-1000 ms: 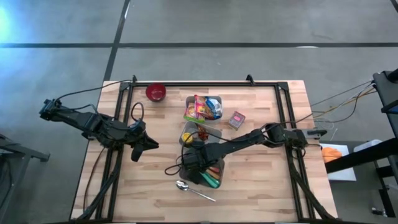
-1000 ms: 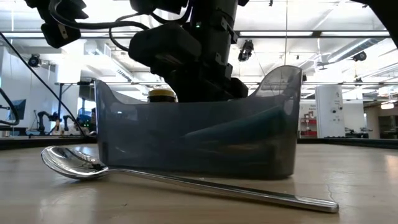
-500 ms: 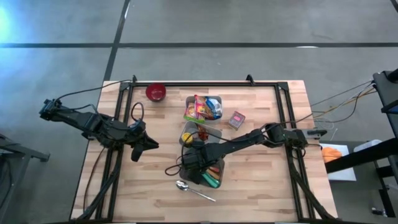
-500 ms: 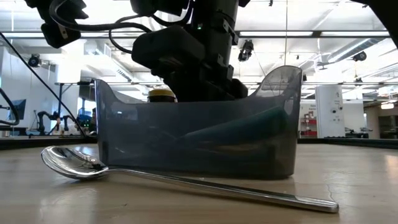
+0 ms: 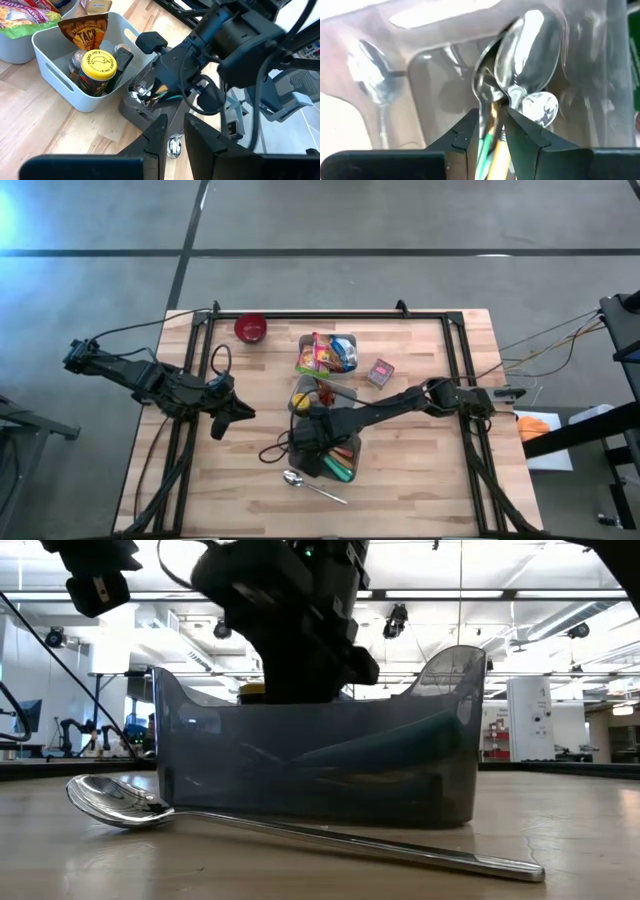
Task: Pick & Place Food Item
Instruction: Put the silver spoon into the black bin
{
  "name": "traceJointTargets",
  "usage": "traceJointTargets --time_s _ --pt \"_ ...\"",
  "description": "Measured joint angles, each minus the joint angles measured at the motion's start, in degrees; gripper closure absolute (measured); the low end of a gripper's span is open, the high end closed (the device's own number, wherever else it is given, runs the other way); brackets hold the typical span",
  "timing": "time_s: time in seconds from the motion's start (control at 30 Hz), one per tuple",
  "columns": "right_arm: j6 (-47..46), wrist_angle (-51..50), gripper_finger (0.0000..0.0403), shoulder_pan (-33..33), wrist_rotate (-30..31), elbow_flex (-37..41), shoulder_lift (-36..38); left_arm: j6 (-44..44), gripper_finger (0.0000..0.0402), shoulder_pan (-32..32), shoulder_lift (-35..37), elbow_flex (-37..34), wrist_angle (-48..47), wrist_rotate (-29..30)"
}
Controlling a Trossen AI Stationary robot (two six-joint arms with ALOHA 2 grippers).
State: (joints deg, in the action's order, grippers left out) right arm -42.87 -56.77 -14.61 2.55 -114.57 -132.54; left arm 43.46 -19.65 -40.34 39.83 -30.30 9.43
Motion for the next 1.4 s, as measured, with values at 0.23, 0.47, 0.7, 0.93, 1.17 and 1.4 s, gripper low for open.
traceJointTargets --time_s 0.23,0.47,0.7,0.93,1.17,1.4 --pt "0.08 -3.64 0.0314 -0.34 -3.69 -4.33 0.05 0.00 0.0335 0.00 -0.01 0.00 0.00 0.00" --pt "7.62 -6.49 0.0313 -3.06 -8.11 -9.56 0.05 0.00 0.0335 0.02 0.00 0.02 0.00 -0.02" --pt "8.41 -7.74 0.0313 -4.30 -5.72 -11.15 0.18 0.00 0.0335 0.01 0.00 0.00 0.00 -0.01" --pt "-5.38 -6.34 0.0313 -4.26 -3.42 -11.21 0.18 0.00 0.0335 0.01 0.00 0.00 0.00 0.00" --pt "-6.20 -1.48 0.0288 -5.42 -2.95 -11.21 0.18 0.00 0.0335 0.02 -0.01 0.00 0.01 0.00" --pt "-5.04 0.87 0.0172 -6.85 -2.45 -11.19 0.18 0.00 0.0335 0.02 -0.02 0.00 0.00 -0.01"
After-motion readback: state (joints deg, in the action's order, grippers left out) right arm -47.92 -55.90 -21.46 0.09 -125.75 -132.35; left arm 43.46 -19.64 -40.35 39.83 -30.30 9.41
